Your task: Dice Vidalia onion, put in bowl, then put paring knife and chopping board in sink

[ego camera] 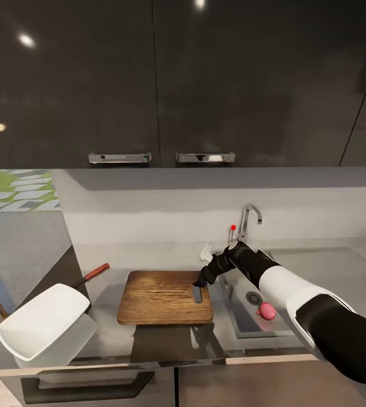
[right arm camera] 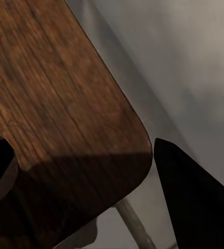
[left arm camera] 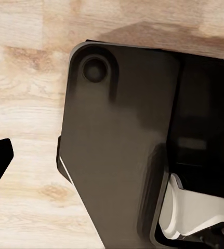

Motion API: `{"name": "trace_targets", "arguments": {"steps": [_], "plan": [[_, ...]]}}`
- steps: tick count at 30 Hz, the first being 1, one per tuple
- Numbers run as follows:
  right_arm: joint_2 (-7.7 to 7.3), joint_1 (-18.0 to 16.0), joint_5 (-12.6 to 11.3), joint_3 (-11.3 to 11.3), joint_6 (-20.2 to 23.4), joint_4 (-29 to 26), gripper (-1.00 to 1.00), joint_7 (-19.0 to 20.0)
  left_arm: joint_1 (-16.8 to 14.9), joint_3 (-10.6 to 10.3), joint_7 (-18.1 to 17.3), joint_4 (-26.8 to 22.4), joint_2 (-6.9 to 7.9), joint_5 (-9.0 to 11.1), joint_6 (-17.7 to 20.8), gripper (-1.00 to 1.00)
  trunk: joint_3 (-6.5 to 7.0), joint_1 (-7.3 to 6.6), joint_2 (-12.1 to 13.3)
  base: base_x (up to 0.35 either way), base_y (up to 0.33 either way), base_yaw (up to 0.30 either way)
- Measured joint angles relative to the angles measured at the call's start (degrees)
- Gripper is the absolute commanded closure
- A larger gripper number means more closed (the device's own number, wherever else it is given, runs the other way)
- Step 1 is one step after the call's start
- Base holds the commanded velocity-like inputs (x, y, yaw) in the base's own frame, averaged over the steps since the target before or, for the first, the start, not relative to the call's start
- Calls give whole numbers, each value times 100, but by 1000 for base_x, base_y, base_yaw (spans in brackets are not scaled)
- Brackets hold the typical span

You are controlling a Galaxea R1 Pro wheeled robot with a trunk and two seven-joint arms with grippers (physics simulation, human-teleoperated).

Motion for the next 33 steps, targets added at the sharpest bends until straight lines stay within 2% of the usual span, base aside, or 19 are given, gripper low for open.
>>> {"name": "trace_targets", "arguments": {"steps": [33], "plan": [[0, 0, 11, 8, -12, 1, 100, 0, 0, -10, 0, 0, -25, 0, 2, -100, -300, 0, -1, 0, 0, 0]]}}
